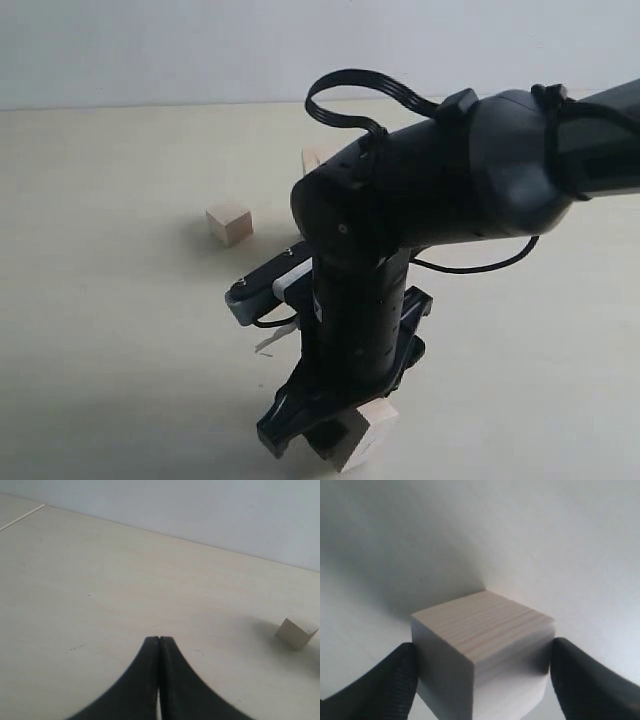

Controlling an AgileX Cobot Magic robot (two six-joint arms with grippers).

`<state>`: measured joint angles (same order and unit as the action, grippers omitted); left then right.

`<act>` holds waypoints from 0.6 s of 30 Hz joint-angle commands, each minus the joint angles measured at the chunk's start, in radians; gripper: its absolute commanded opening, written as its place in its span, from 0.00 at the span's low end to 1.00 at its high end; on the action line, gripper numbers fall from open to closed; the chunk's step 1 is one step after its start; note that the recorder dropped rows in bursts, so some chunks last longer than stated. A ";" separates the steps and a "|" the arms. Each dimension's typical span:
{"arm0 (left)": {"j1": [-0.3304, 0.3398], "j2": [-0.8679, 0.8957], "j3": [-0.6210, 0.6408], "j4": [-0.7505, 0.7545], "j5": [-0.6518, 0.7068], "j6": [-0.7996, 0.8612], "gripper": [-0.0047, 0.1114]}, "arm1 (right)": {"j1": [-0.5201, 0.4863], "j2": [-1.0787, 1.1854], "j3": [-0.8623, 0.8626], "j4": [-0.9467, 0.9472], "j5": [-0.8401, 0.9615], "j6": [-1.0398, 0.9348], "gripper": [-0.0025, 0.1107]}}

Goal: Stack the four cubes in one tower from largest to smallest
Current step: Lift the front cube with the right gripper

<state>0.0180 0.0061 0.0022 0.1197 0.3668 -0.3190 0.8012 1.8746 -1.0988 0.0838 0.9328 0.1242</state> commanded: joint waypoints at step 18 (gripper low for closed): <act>-0.006 -0.006 -0.002 0.002 -0.008 0.005 0.04 | 0.001 -0.008 -0.055 -0.033 0.032 0.123 0.68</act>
<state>0.0180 0.0061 0.0022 0.1197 0.3668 -0.3190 0.8012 1.8720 -1.1472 0.0770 0.9637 0.1890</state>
